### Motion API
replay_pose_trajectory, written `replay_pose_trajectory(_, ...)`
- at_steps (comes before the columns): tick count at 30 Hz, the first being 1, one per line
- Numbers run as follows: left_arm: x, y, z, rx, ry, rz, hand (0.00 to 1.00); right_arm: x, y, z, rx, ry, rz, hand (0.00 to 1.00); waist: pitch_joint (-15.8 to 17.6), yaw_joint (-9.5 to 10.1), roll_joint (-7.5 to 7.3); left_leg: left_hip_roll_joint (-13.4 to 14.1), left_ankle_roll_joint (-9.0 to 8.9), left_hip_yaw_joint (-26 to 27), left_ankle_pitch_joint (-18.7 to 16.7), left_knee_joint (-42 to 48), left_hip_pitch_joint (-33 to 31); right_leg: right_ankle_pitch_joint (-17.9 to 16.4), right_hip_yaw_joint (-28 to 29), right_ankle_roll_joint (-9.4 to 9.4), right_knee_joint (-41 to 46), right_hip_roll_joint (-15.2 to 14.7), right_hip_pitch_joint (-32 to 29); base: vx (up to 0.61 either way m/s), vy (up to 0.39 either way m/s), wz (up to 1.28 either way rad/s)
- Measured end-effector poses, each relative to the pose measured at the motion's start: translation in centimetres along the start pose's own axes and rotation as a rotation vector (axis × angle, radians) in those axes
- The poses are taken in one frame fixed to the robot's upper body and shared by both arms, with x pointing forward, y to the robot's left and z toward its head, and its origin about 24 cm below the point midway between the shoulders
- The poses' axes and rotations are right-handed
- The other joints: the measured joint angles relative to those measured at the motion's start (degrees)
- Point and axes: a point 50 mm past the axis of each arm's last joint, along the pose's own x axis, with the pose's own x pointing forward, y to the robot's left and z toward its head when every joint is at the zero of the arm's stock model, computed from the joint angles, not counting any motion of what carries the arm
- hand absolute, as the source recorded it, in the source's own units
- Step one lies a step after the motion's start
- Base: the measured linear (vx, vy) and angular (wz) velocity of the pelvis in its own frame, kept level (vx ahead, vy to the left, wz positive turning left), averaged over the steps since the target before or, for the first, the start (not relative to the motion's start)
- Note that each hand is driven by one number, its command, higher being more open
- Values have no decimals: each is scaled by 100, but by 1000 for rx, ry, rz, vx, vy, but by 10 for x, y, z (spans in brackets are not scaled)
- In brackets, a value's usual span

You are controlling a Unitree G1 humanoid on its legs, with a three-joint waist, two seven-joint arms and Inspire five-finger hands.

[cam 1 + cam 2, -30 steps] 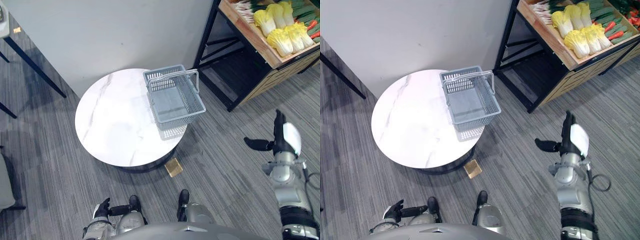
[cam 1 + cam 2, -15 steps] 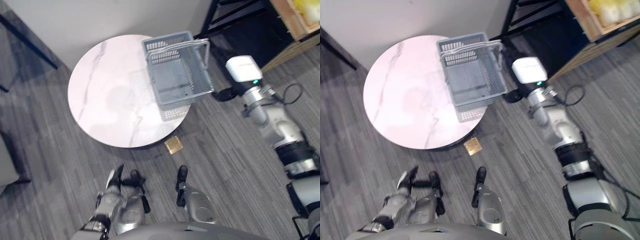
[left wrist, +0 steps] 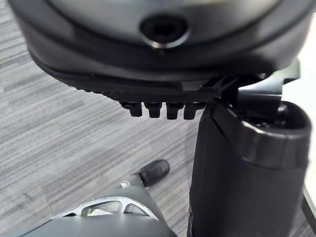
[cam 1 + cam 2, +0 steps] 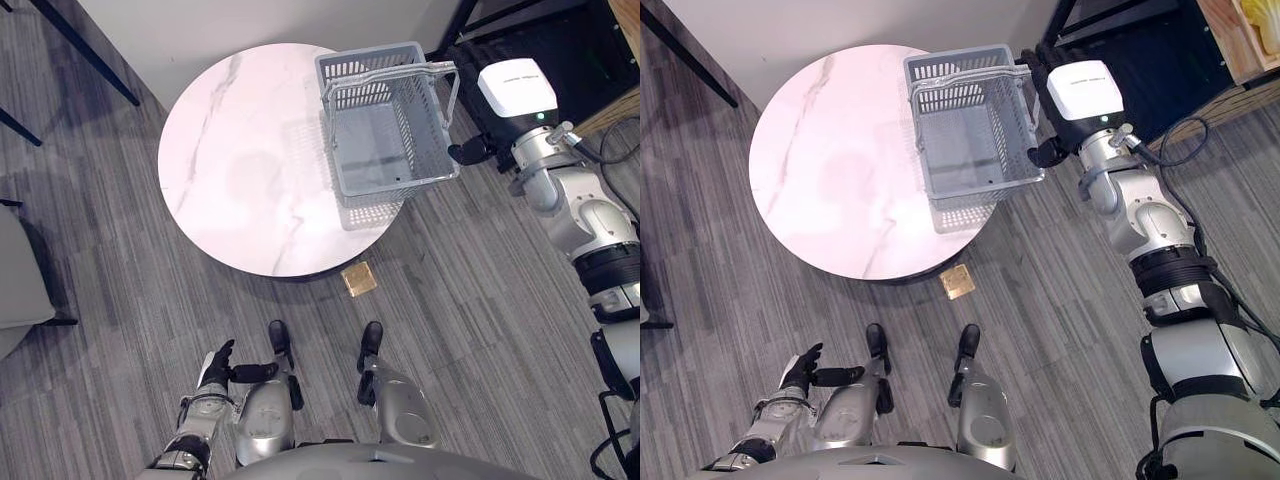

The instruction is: Pick vegetable in the basket

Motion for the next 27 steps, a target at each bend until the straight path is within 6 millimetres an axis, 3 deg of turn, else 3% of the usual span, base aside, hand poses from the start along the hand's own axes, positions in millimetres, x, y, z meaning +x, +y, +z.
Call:
replay_pose_trajectory(22, 0, -2, 6, 12, -27, 4, 100, 27, -30, -5, 0, 54, -70, 100, 26, 4, 11, 4, 5, -165, 108, -6, -115, 47, -166, -24, -55, 12, 1, 12, 10, 3)
replay_pose_trajectory(27, 1, -1, 14, 10, -55, 14, 100, 40, -46, -5, -16, 61, -95, 100, 184, 29, 60, 5, 13, -255, 160, -10, -200, 63, -245, -35, -66, 13, -25, 12, 19, 8)
